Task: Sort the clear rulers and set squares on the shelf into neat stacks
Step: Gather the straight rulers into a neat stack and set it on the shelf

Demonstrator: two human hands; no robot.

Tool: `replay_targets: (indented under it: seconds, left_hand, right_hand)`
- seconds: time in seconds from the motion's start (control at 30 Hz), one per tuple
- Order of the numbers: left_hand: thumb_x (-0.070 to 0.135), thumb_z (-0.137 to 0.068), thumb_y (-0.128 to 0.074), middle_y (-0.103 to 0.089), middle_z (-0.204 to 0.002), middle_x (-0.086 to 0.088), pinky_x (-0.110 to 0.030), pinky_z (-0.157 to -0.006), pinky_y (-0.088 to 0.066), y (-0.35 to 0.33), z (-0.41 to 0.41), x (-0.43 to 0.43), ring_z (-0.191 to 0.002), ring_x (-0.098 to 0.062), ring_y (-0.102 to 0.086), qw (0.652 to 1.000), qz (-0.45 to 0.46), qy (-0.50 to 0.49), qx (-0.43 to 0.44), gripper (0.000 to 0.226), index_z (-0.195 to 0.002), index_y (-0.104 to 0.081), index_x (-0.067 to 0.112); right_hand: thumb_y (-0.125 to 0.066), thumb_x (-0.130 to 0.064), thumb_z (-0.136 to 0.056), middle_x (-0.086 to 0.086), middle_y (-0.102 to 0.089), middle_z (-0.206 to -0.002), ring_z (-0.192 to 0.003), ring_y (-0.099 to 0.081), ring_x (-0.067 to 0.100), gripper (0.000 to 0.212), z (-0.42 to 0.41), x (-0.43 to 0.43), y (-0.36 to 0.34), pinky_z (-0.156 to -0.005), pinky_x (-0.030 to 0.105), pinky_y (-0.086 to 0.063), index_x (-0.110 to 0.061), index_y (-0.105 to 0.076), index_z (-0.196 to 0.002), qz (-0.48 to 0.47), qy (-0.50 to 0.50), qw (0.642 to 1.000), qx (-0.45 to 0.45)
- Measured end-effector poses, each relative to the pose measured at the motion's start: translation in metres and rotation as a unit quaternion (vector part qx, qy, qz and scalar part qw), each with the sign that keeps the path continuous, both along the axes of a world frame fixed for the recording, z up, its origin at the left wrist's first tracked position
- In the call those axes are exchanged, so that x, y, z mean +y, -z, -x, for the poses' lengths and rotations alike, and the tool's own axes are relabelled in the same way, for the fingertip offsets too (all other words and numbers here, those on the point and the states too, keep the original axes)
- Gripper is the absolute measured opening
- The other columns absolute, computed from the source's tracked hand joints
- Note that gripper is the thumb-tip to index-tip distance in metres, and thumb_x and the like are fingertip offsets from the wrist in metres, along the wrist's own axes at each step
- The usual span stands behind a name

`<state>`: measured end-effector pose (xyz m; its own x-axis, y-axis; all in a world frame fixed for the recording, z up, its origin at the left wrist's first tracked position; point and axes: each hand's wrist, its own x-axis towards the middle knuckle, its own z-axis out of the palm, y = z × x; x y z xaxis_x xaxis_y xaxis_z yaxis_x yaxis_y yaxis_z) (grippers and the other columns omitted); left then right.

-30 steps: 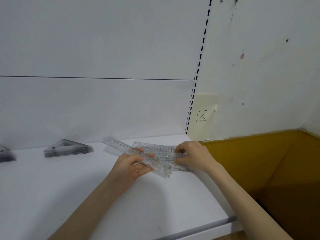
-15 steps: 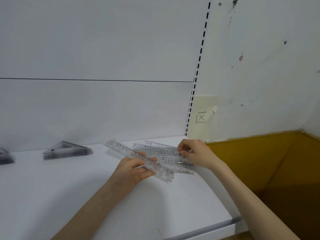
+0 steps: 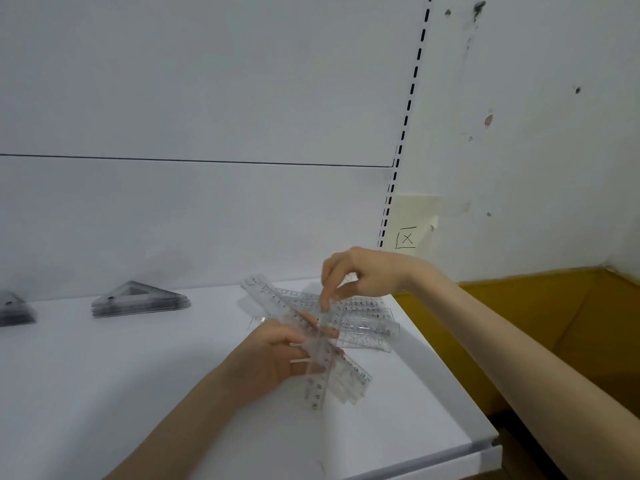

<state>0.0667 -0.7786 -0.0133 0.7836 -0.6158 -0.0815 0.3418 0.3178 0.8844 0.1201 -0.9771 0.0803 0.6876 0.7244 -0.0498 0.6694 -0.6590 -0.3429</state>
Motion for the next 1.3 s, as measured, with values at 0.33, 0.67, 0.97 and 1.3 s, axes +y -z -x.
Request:
replay_targets:
  seconds: [0.33,0.67,0.97,1.3]
  left_hand:
    - [0.000,-0.077,-0.042,-0.064,-0.108,-0.024,-0.049,-0.087,-0.053,0.006,-0.005,0.003,-0.095,-0.033,-0.065,0.997,0.031,-0.069,-0.003,0.035,-0.104,-0.064,-0.004]
    - [0.004,-0.077,-0.041,-0.062,-0.113,-0.029,-0.038,-0.080,-0.056,0.004,-0.008,0.002,-0.103,-0.033,-0.064,0.989,0.090,-0.118,-0.019,0.041,-0.109,-0.060,-0.014]
    - [0.000,-0.087,-0.043,-0.050,-0.128,-0.037,-0.047,-0.098,-0.047,0.007,-0.007,0.006,-0.124,-0.045,-0.049,0.989,0.113,-0.078,-0.062,0.042,-0.127,-0.048,-0.012]
    - [0.006,-0.095,-0.044,-0.043,-0.137,-0.035,-0.052,-0.107,-0.038,0.011,-0.014,0.005,-0.130,-0.045,-0.042,0.989,0.081,-0.055,-0.111,0.045,-0.135,-0.036,-0.012]
  right_hand:
    - [-0.065,-0.026,-0.090,0.000,-0.049,-0.127,-0.121,-0.041,0.015,0.023,0.001,0.046,0.049,-0.103,0.028,-0.036,-0.027,-0.066,-0.114,-0.148,0.026,0.985,-0.081]
    - [-0.083,-0.039,-0.069,-0.012,-0.070,-0.105,-0.099,-0.060,-0.001,0.047,0.045,0.041,0.053,-0.091,0.021,-0.048,-0.033,-0.069,-0.114,-0.221,0.185,0.957,-0.014]
    - [-0.075,-0.014,-0.082,-0.006,-0.058,-0.135,-0.128,-0.047,-0.002,0.036,0.039,0.020,0.060,-0.108,0.028,-0.040,-0.021,-0.071,-0.117,-0.315,0.088,0.942,0.076]
    - [-0.053,-0.023,-0.099,-0.010,-0.065,-0.124,-0.118,-0.057,0.005,0.028,0.034,0.019,0.061,-0.098,0.034,-0.049,-0.019,-0.065,-0.124,-0.309,0.083,0.945,0.067]
